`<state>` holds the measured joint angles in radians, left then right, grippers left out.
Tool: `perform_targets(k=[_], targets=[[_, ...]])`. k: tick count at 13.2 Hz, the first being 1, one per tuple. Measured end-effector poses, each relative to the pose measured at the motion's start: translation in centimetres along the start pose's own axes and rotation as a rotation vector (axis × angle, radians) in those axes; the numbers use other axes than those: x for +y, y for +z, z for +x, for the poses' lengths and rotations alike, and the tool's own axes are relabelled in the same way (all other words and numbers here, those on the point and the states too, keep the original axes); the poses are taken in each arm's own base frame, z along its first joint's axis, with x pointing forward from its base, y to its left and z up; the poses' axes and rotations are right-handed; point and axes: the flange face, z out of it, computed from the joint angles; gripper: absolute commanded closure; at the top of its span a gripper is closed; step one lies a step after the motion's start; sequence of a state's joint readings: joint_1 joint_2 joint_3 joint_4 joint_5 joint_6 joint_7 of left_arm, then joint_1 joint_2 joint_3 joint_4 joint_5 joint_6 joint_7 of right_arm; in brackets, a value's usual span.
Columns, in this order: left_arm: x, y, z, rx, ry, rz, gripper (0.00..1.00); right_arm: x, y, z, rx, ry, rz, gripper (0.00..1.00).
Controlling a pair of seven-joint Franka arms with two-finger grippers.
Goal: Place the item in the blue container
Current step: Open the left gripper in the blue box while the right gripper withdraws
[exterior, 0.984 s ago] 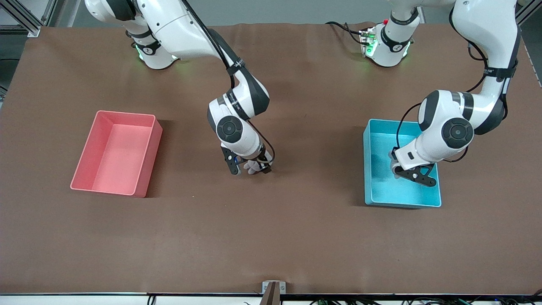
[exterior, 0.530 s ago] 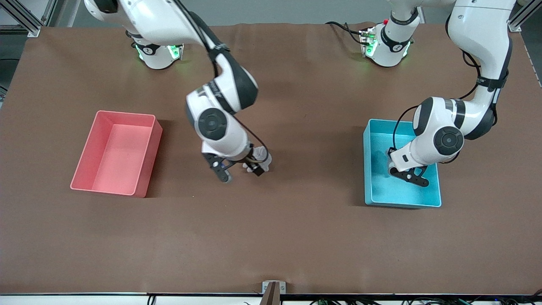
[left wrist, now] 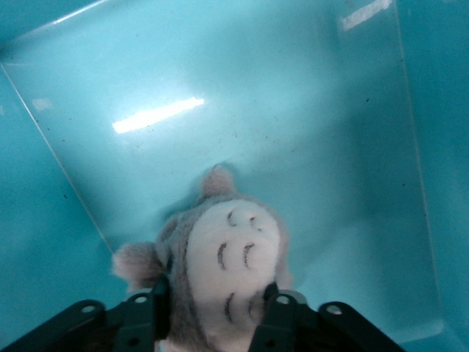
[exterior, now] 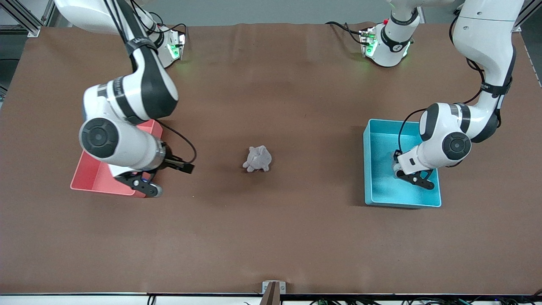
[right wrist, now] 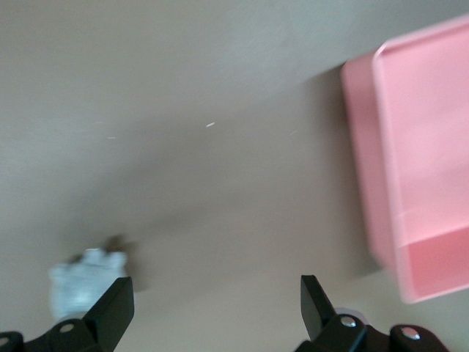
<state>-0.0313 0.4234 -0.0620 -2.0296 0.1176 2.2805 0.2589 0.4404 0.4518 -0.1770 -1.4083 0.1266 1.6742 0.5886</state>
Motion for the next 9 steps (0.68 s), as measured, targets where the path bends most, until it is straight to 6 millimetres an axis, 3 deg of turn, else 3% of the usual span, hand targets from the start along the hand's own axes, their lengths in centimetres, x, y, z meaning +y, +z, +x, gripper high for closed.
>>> perform_targets(k=[3,5,7,9], targets=[[1.5,-1.7,0.1,-0.012,0.013,-0.005,0.0,8.1,-1.0,2.9,-0.014,-0.143,-0.005,0.0],[3.7,-4.7,0.0,-0.035,0.008,-0.006,0.0,14.0,-1.9,4.8,-0.021,-0.197,0.009,0.0],[7.3,-8.9,-0.1,-0.053,-0.01,0.001,0.0,18.3,-2.8,5.9,-0.012,-0.2,-0.016,0.0],[11.9,-13.1,0.0,-0.071,-0.035,0.015,0.0,20.6,-3.8,6.3,0.01,-0.185,-0.038,0.0]])
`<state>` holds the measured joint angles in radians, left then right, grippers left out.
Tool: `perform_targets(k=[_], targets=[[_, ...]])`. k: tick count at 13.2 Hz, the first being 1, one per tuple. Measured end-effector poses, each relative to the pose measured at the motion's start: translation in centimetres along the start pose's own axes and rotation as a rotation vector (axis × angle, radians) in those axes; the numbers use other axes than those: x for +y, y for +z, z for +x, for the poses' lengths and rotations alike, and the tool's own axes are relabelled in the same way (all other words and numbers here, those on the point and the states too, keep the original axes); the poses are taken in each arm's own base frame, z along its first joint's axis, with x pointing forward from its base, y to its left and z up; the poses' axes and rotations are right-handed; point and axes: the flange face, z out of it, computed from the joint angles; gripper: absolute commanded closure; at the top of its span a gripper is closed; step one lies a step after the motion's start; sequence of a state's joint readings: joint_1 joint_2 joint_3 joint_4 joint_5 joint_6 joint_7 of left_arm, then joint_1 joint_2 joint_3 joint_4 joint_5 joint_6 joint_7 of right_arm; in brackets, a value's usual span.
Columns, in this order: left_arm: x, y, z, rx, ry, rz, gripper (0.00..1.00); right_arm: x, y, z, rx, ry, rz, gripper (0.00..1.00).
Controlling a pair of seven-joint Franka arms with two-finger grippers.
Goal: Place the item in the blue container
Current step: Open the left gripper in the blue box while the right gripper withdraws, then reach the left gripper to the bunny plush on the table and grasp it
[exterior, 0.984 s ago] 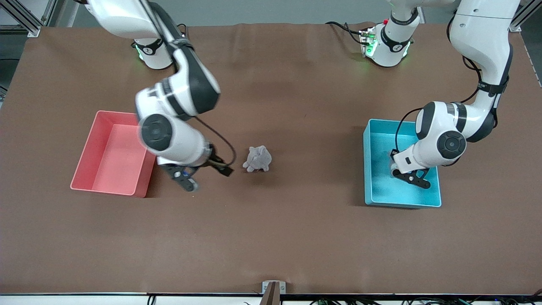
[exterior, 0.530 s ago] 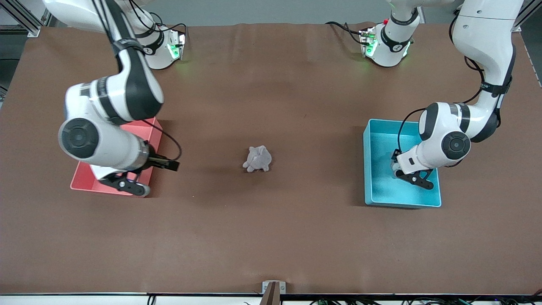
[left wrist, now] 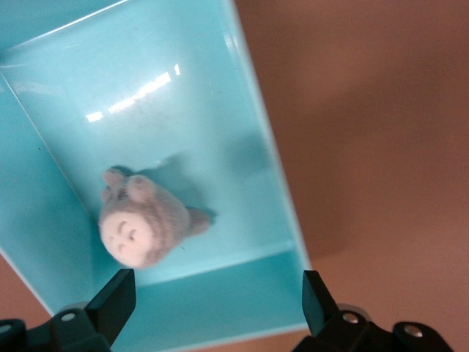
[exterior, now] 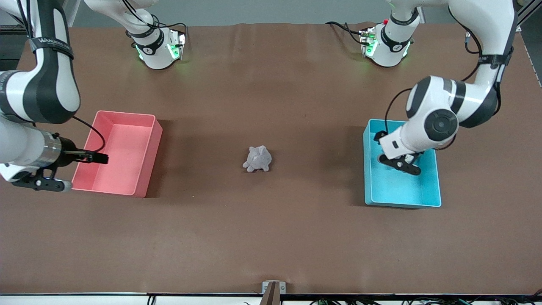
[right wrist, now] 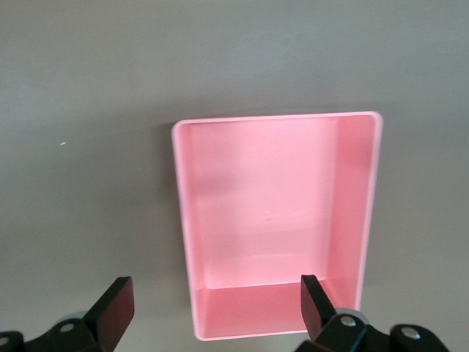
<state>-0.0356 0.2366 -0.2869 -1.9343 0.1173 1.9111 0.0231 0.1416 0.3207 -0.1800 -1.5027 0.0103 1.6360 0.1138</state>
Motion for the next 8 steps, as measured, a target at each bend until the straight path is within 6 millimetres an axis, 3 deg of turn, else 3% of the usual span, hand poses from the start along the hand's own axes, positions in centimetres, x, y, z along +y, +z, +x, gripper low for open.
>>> perform_targets(k=[2,4,6,8], targets=[[5.2,-3.8,0.2,0.006,-0.051,0.008,0.0,1.7,-0.8,0.1,0.015,-0.009,0.005,0.0],[11.6,-6.2,0.5,0.036,-0.123,-0.021,0.0,4.1,-1.3,0.2,0.018,-0.007,0.011,0.0],[17.2,-7.2,1.2,0.043,-0.188,-0.086,0.0,6.4,-1.7,0.3,0.021,-0.027,0.017,0.0],[21.4,-7.3,2.5,0.044,-0.233,-0.134,0.0,8.1,-2.1,0.3,0.02,-0.028,0.025,0.0]])
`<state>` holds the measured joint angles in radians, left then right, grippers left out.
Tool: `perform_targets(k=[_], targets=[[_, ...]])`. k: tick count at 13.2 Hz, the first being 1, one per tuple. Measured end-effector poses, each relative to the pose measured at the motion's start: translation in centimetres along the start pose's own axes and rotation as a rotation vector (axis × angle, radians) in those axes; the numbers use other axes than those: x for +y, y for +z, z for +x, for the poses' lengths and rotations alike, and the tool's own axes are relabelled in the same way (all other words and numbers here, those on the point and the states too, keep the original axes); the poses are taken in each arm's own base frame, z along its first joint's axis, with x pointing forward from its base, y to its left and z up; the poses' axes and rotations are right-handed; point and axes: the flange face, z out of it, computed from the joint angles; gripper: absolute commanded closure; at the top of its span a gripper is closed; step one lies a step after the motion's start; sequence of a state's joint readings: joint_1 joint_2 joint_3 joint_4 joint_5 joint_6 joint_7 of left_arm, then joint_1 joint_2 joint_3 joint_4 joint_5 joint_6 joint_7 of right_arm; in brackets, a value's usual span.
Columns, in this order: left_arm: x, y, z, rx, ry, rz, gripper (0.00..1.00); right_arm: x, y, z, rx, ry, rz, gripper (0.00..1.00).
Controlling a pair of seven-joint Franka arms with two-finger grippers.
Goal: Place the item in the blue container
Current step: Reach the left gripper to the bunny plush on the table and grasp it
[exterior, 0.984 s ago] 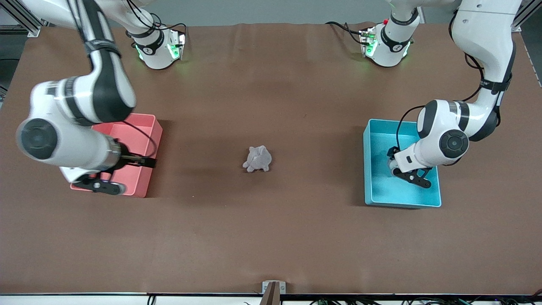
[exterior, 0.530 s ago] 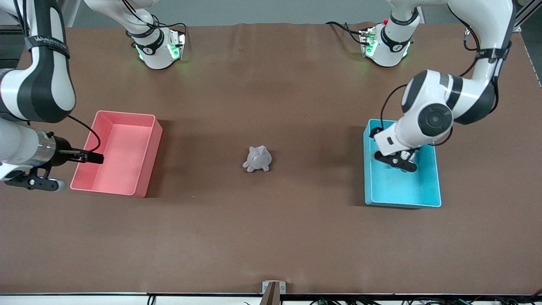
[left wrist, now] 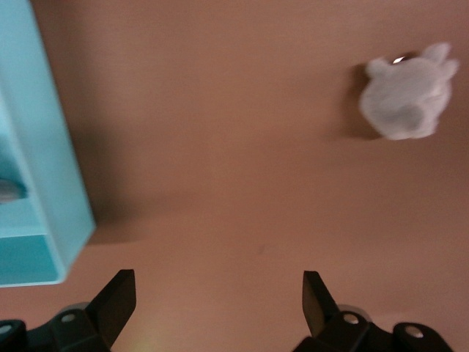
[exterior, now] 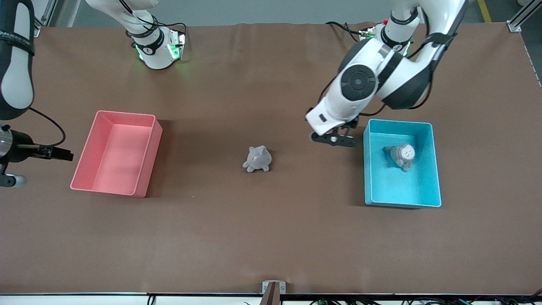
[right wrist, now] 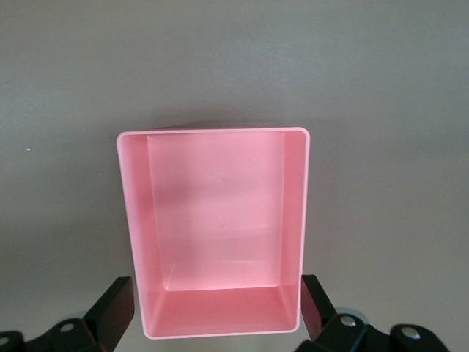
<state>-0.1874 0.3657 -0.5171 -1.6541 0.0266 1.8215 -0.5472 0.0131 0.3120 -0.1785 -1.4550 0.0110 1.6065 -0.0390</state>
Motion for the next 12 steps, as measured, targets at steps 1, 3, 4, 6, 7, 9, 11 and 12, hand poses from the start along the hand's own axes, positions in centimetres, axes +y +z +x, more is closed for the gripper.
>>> perform_targets(k=[1,3,4,6,7,9,11,12], targets=[[1.9,0.7,0.4,0.006,-0.024,-0.022,0.0,0.3,-0.1,0.0,0.001,-0.001,0.003,0.0],[5.0,2.8,1.5,0.035,-0.072,-0.081,0.0,-0.2,-0.3,0.0,0.001,-0.009,0.005,0.0],[6.0,4.0,2.0,0.05,-0.089,-0.112,0.0,-0.6,-0.2,0.0,0.0,-0.016,0.005,0.0],[7.4,6.0,3.2,0.083,-0.118,-0.171,0.0,-1.5,-0.3,0.0,0.001,-0.031,0.006,0.0],[7.9,6.7,3.7,0.102,-0.131,-0.201,0.0,-1.7,-0.3,0.0,0.001,-0.036,0.006,0.0],[9.1,8.1,4.2,0.128,-0.13,-0.243,0.0,-2.0,-0.4,-0.1,-0.006,-0.04,0.007,0.0],[11.1,9.4,4.0,0.157,-0.115,-0.286,0.0,-2.0,-1.3,-0.2,0.005,-0.04,0.007,0.0],[11.9,10.1,4.0,0.171,-0.112,-0.307,0.0,-1.9,-1.6,-0.2,0.01,-0.038,0.008,0.0]])
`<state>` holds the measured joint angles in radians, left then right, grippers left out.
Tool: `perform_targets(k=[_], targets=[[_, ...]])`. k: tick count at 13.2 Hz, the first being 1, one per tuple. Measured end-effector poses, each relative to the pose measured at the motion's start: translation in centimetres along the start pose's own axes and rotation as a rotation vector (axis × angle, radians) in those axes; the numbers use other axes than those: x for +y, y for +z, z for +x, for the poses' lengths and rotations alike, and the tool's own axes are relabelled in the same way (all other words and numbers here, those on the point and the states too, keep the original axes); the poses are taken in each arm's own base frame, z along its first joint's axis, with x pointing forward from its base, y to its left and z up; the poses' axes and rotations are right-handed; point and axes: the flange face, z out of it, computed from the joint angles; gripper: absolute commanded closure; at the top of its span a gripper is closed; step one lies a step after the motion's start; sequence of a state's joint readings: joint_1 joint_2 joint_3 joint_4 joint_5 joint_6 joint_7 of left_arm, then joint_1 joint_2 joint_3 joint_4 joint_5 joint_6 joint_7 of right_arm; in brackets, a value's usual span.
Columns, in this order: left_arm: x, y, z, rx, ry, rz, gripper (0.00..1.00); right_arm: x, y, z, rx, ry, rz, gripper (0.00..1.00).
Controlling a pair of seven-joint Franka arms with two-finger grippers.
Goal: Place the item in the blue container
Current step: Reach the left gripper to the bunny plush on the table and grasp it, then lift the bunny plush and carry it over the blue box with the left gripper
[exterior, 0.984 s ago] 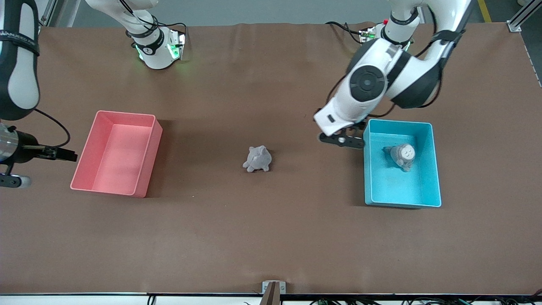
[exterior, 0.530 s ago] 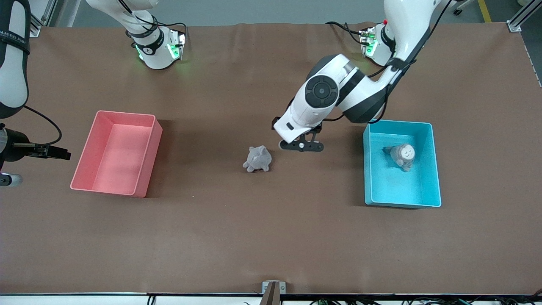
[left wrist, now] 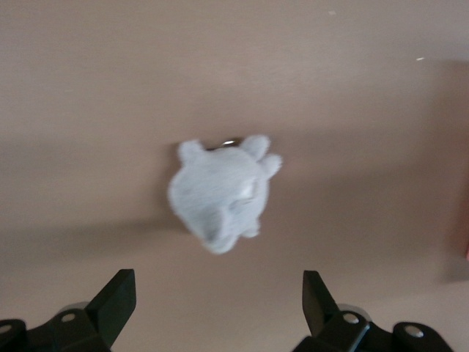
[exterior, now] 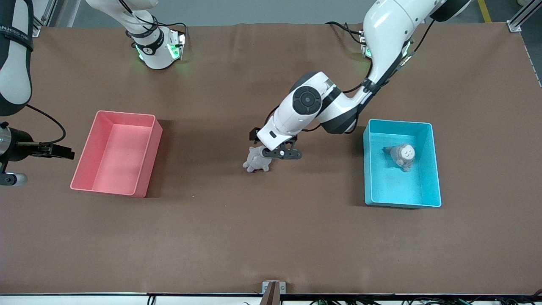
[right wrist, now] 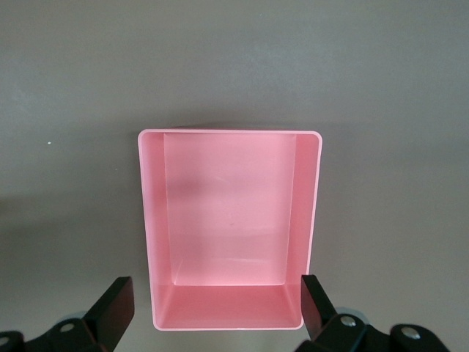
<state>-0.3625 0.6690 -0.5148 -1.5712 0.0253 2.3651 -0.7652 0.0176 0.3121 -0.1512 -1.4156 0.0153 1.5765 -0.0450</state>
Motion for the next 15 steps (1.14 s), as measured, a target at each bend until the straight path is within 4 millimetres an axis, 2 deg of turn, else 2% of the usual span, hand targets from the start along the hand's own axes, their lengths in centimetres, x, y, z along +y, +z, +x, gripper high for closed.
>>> perform_targets(k=[2,7,10,15], targets=[[0.2,1.8,-0.2,0.012,0.005,-0.017,0.0,0.0,-0.2,0.0,0.0,0.0,0.0,0.0],[-1.3,5.1,0.4,0.046,0.028,0.058,0.0,0.1,0.3,-0.1,-0.026,0.003,0.002,0.0],[-1.7,7.3,0.8,0.072,0.026,0.029,0.0,0.9,0.4,-0.2,-0.033,0.016,0.003,0.0],[-1.1,9.7,0.8,0.07,0.03,0.02,0.0,1.0,0.0,-0.8,-0.053,0.017,0.006,0.0]])
